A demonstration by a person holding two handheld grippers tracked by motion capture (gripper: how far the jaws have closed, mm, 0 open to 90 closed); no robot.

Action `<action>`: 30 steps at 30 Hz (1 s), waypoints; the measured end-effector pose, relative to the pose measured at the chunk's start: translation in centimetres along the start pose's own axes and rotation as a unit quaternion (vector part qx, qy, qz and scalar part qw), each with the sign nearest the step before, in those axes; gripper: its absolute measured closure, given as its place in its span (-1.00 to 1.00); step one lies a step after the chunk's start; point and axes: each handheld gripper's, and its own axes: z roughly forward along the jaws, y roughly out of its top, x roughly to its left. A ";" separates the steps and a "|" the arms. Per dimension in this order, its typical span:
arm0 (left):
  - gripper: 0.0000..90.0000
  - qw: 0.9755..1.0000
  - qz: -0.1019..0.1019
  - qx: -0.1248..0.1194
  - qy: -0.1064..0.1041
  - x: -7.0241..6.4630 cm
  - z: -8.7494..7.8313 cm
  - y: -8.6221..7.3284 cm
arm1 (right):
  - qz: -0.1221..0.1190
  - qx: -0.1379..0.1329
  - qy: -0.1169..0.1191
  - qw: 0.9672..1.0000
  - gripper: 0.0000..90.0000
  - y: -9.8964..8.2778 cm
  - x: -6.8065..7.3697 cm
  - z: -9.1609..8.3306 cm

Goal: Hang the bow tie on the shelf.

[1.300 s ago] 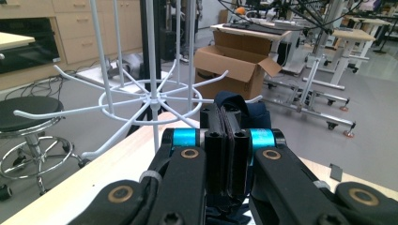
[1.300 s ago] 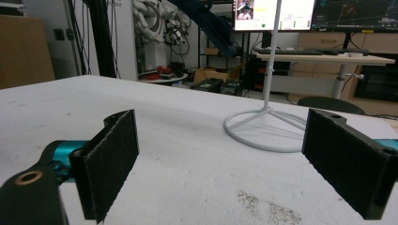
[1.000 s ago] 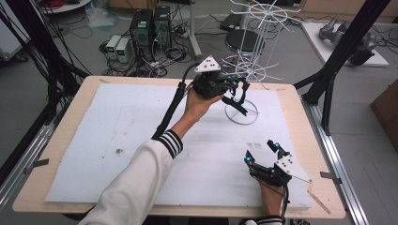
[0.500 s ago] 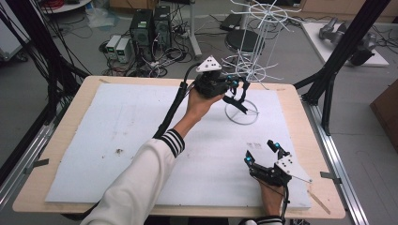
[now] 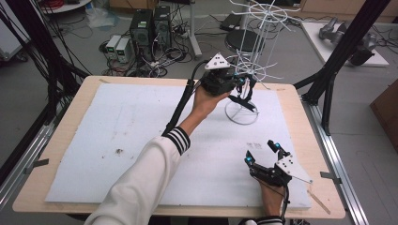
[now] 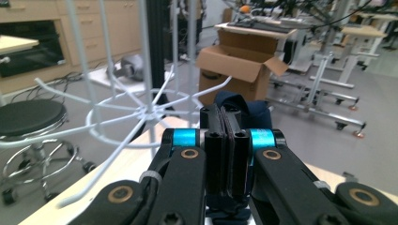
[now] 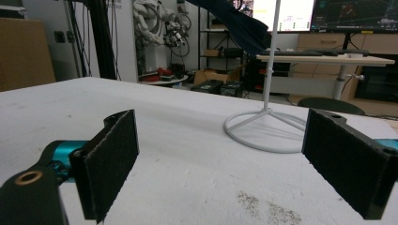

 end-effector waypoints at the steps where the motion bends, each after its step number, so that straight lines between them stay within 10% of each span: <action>1: 0.96 1.000 -0.003 0.001 0.002 0.1 0.0 -0.1 | 0.000 0.000 0.000 1.000 -0.77 0.0 0.0 0.0; 30: 0.90 0.999 -0.028 0.032 0.034 1.0 0.2 -0.9 | -0.001 -0.001 0.001 1.000 -0.77 0.0 0.0 0.0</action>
